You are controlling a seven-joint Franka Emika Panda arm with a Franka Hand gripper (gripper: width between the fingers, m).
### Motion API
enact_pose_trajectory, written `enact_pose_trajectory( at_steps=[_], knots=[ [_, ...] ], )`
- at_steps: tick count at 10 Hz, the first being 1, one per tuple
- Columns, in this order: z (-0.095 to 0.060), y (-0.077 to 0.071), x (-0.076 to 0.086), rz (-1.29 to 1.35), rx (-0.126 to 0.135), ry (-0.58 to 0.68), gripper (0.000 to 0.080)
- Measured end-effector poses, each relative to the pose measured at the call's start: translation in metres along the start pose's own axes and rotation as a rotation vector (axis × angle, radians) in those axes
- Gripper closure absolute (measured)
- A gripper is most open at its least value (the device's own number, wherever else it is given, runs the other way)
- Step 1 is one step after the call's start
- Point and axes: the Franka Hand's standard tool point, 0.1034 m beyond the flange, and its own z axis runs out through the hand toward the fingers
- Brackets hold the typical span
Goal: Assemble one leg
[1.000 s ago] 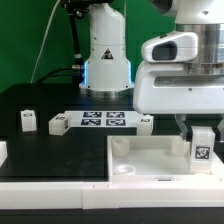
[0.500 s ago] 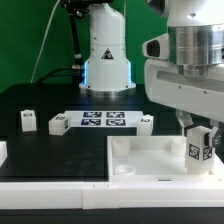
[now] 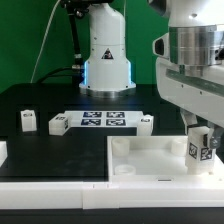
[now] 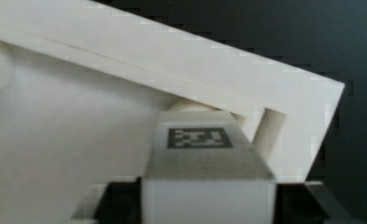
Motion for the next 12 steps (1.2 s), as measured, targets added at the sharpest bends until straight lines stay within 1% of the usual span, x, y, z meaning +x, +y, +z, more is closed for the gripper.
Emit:
enact_pose_trajectory(
  at_steps=[1,2,3,4,6,7,9,11,12],
  knots=[
    [0.0000,0.0001,0.0005,-0.055,-0.001,0.002,0.0311],
    [-0.0001,0.0002,0.0011,-0.218,-0.001,0.002,0.0188],
    [0.0001,-0.0001,-0.0006,-0.317,-0.002,0.002,0.0188],
    [0.0002,-0.0003,-0.0020,-0.459,-0.002,0.002,0.0158],
    [0.0007,-0.0003,-0.0031,-0.728,-0.007,0.005,0.0151],
    [0.0008,-0.0005,-0.0045,-0.823,-0.008,0.006,0.0151],
    [0.0010,-0.0013,-0.0081,-1.051,-0.016,0.012,0.0150],
    [0.0007,-0.0015,-0.0074,-1.313,-0.030,0.021,0.0150],
    [0.0006,-0.0012,-0.0059,-1.375,-0.033,0.022,0.0150]
  ],
)
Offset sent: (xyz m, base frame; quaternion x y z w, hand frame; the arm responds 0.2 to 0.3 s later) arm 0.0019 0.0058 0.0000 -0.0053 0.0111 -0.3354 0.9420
